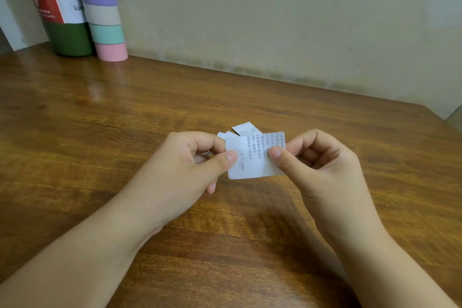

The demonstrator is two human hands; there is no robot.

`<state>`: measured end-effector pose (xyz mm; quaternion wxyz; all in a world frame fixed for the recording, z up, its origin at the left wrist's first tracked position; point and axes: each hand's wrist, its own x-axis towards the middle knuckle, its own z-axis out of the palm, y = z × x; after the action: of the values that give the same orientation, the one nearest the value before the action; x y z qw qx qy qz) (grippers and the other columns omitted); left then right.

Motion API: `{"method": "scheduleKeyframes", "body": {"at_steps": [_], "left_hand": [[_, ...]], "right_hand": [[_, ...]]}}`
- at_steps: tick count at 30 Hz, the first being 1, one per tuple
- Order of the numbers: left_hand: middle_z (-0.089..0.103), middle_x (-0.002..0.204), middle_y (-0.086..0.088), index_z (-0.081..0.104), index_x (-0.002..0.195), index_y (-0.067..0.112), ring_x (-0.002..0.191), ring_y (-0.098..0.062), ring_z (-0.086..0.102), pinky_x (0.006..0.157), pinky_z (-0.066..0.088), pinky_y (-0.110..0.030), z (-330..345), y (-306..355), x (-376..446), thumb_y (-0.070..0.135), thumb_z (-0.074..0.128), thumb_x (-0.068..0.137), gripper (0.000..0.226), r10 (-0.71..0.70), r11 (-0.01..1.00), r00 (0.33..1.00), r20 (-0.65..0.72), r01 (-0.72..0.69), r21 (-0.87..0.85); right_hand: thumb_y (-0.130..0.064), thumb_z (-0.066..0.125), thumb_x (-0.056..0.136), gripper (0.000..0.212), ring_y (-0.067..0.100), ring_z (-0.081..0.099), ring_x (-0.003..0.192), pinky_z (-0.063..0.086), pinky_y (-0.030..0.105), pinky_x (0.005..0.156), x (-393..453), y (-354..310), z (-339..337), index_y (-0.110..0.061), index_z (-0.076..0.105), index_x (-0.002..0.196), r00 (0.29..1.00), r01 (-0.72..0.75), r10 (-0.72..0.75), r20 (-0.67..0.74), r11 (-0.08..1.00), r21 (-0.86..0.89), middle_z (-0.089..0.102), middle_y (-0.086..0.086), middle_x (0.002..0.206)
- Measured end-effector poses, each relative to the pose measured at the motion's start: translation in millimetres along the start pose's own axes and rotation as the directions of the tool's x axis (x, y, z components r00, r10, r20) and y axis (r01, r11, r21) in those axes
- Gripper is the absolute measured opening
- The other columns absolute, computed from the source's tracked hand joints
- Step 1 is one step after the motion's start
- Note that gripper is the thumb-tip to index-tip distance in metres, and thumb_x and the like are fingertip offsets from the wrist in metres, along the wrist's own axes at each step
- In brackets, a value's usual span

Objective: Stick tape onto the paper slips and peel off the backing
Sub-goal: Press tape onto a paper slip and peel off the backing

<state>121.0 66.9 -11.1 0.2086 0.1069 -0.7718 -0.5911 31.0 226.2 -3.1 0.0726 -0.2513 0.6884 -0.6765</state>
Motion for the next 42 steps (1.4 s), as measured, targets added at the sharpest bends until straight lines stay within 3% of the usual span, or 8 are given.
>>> {"method": "scheduleKeyframes", "body": {"at_steps": [3,10,14,17,21,25,36,42], "left_hand": [[0.048,0.043,0.001,0.066,0.072,0.012,0.040,-0.011,0.029,0.040,0.024,-0.019,0.6,-0.4,0.2,0.026,0.063,0.085,0.019,-0.015,1.000,1.000,0.000,0.015,-0.010],[0.046,0.043,-0.004,0.063,0.071,0.005,0.037,-0.004,0.034,0.040,0.028,-0.011,4.8,0.0,-1.4,0.020,0.063,0.085,0.020,-0.028,1.000,0.998,0.049,0.028,-0.007],[0.045,0.043,-0.005,0.060,0.069,0.005,0.037,-0.008,0.031,0.040,0.026,-0.015,3.2,-1.5,-0.3,0.020,0.063,0.085,0.022,-0.043,0.998,0.999,0.022,0.042,0.045],[0.041,0.044,0.002,0.059,0.066,0.009,0.039,-0.008,0.029,0.041,0.025,-0.018,3.9,-3.7,-0.2,0.023,0.064,0.080,0.021,-0.018,0.974,1.000,0.012,0.014,0.228],[0.059,0.066,0.013,0.062,0.065,0.025,0.064,-0.002,0.052,0.060,0.041,-0.024,6.6,-9.6,-1.0,0.033,0.062,0.077,0.014,0.032,0.853,0.999,0.033,-0.044,0.521],[0.052,0.083,0.015,0.055,0.068,0.031,0.080,0.000,0.052,0.078,0.047,-0.032,8.4,-15.8,-1.4,0.042,0.060,0.081,0.017,-0.032,0.720,0.984,0.176,-0.099,0.687],[0.049,0.086,0.014,0.052,0.070,0.032,0.082,-0.002,0.051,0.078,0.047,-0.033,9.9,-14.8,-0.4,0.043,0.060,0.084,0.019,-0.064,0.668,0.979,0.191,-0.100,0.737],[0.050,0.085,0.014,0.053,0.071,0.031,0.081,-0.001,0.051,0.077,0.047,-0.032,9.9,-15.4,-0.2,0.041,0.062,0.084,0.019,-0.067,0.670,0.980,0.188,-0.095,0.736]], "right_hand": [[-0.023,0.075,0.064,0.036,0.018,0.065,0.073,0.052,0.026,0.070,-0.1,0.5,2.1,-0.016,0.060,0.096,0.992,-0.086,0.080,0.101,0.995,0.049,0.071,0.006,0.076],[-0.025,0.069,0.084,0.015,0.031,0.070,0.089,0.053,0.053,0.086,-4.7,3.7,10.3,-0.015,0.074,0.093,0.952,-0.172,0.187,0.241,0.982,-0.082,0.074,0.007,0.091],[-0.031,0.070,0.082,0.023,0.024,0.061,0.061,0.048,0.039,0.062,-0.4,5.6,4.9,-0.009,0.071,0.080,0.974,-0.147,0.167,0.153,0.980,-0.135,0.071,0.009,0.076],[-0.034,0.069,0.083,0.026,0.013,0.052,0.058,0.041,0.029,0.058,1.4,6.8,1.7,-0.008,0.069,0.077,0.979,-0.119,0.163,0.124,0.946,-0.302,0.067,0.013,0.071],[-0.042,0.064,0.084,0.032,0.008,0.044,0.052,0.034,0.023,0.050,2.1,9.8,0.1,-0.010,0.068,0.083,0.958,-0.071,0.229,0.170,0.770,-0.634,0.061,0.006,0.066],[-0.042,0.063,0.085,0.032,0.007,0.040,0.050,0.031,0.023,0.049,-0.3,13.7,2.4,-0.015,0.058,0.069,0.940,0.012,0.256,0.226,0.635,-0.772,0.050,-0.003,0.058],[-0.056,0.071,0.069,0.039,0.006,0.044,0.060,0.033,0.025,0.054,-1.9,16.8,6.7,-0.024,0.049,0.075,0.940,0.083,0.227,0.257,0.576,-0.813,0.050,-0.008,0.068],[-0.041,0.064,0.084,0.027,0.004,0.045,0.062,0.038,0.025,0.058,2.1,20.0,4.4,-0.029,0.043,0.071,0.941,0.095,0.211,0.263,0.583,-0.807,0.049,-0.011,0.070]]}}
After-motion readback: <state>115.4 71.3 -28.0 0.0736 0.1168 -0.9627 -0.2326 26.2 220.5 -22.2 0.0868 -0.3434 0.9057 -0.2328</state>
